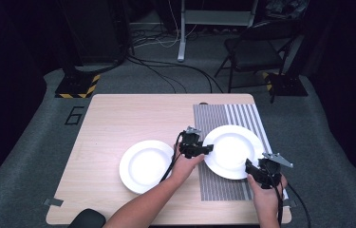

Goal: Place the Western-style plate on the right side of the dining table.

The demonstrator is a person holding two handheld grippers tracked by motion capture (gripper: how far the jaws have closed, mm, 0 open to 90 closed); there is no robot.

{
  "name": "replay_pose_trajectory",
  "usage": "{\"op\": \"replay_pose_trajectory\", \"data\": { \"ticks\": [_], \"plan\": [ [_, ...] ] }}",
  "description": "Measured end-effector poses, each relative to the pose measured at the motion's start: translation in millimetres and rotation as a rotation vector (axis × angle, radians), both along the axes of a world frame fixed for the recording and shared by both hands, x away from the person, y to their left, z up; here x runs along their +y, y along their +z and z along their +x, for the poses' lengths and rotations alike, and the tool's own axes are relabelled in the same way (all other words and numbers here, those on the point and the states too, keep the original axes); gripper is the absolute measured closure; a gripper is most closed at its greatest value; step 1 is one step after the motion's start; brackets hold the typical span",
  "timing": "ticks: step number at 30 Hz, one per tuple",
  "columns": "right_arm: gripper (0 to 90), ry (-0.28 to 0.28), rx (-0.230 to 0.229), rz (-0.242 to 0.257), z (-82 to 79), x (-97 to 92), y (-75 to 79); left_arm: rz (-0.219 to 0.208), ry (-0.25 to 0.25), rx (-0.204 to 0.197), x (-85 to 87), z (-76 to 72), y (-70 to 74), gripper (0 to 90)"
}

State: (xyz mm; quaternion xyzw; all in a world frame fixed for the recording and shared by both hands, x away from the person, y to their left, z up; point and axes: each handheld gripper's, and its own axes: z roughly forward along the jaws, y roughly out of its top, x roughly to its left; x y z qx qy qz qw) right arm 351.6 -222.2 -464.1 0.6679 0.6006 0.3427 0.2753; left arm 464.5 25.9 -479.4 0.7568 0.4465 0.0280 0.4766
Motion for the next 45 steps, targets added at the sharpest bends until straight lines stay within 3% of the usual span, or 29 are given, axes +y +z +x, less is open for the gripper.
{"op": "replay_pose_trajectory", "data": {
  "ticks": [13,31,45],
  "plan": [
    [47.9,-0.002,0.020,0.021,17.8,-12.2,-13.0,0.021,0.002,0.007,-6.6,7.8,-3.2,57.7],
    [48.2,-0.004,0.035,0.033,26.1,-20.7,-26.0,0.033,0.005,0.031,-15.0,15.0,-15.1,57.8],
    [48.1,-0.004,0.053,0.035,36.4,-20.9,-32.1,0.044,0.033,0.038,-16.4,22.0,-21.6,57.8]
  ]
}}
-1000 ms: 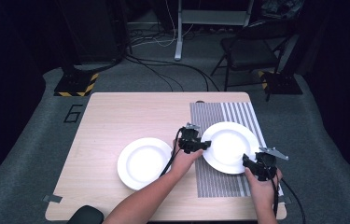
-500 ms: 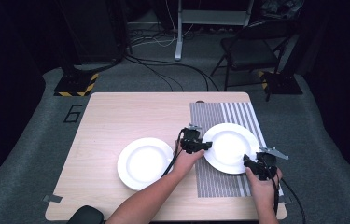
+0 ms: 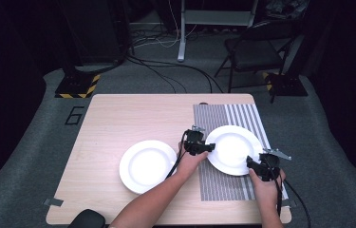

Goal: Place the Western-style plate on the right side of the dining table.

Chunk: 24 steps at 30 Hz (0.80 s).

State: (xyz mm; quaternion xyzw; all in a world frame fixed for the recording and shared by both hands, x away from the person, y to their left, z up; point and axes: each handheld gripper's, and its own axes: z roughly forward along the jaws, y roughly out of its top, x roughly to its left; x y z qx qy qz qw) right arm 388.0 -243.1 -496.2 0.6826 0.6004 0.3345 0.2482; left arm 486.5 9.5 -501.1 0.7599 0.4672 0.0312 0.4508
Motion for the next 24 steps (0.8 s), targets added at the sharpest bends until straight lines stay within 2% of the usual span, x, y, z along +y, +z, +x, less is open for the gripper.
{"op": "replay_pose_trajectory", "data": {
  "ticks": [10,12,24],
  "plan": [
    [48.0,-0.010,0.014,-0.009,6.3,-0.1,-5.8,0.022,-0.007,0.007,-1.2,3.1,-5.5,57.7],
    [48.0,-0.014,0.018,-0.020,8.1,-0.9,-7.7,0.025,0.007,0.003,-3.5,3.4,-6.7,57.7],
    [48.3,-0.029,0.020,-0.046,11.8,-3.7,-9.9,0.062,0.009,-0.025,-11.1,5.5,-4.2,57.7]
  ]
}}
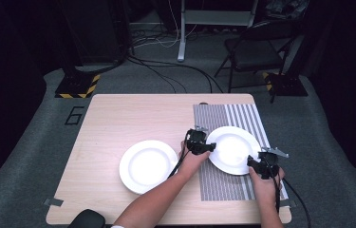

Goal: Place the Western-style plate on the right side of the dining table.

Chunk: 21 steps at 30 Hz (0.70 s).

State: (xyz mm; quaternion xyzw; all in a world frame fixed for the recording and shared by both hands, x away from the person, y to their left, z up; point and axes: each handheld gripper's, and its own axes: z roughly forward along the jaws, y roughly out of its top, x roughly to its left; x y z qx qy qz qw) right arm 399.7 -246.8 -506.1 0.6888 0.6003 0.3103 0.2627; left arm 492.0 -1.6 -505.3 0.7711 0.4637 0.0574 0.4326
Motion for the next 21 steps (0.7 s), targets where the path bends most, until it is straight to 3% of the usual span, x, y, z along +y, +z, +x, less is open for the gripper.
{"op": "replay_pose_trajectory", "data": {
  "ticks": [8,13,17,21],
  "plan": [
    [49.7,-0.015,-0.005,0.002,-1.3,-1.1,1.0,0.013,-0.006,0.009,-2.7,2.0,-4.2,57.1],
    [49.6,-0.014,-0.008,-0.004,-1.8,-0.6,0.8,0.030,-0.011,-0.011,-5.4,1.4,-4.4,56.1],
    [49.2,-0.018,-0.009,-0.013,-1.7,0.9,0.6,0.069,-0.026,-0.044,-8.0,-0.3,-5.0,53.4],
    [49.1,-0.016,-0.011,-0.015,-2.0,1.1,0.3,0.062,-0.028,-0.041,-8.0,0.2,-5.6,53.4]
  ]
}}
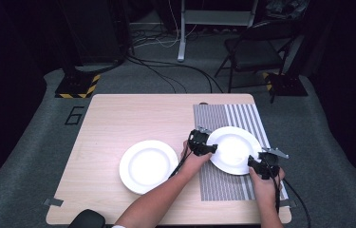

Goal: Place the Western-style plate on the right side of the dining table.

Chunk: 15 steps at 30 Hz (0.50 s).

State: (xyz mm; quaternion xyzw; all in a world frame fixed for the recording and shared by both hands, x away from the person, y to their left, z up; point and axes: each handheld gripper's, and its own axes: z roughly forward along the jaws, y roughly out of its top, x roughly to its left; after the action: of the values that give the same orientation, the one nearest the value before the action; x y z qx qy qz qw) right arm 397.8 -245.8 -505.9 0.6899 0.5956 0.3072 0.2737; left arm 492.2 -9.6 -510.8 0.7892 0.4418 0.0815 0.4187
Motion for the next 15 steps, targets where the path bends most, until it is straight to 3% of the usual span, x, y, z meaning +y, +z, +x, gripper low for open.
{"op": "replay_pose_trajectory", "data": {
  "ticks": [10,12,15],
  "plan": [
    [48.6,0.009,0.000,-0.002,-0.6,-0.5,0.2,-0.002,-0.009,0.006,1.4,1.3,0.0,53.6],
    [48.5,0.009,0.000,-0.005,-2.0,-0.6,1.1,0.021,-0.023,-0.016,3.0,1.0,2.7,52.4],
    [48.1,0.012,-0.008,-0.007,-4.1,-0.9,1.8,0.021,-0.020,-0.025,4.8,0.0,6.2,51.1]
  ]
}}
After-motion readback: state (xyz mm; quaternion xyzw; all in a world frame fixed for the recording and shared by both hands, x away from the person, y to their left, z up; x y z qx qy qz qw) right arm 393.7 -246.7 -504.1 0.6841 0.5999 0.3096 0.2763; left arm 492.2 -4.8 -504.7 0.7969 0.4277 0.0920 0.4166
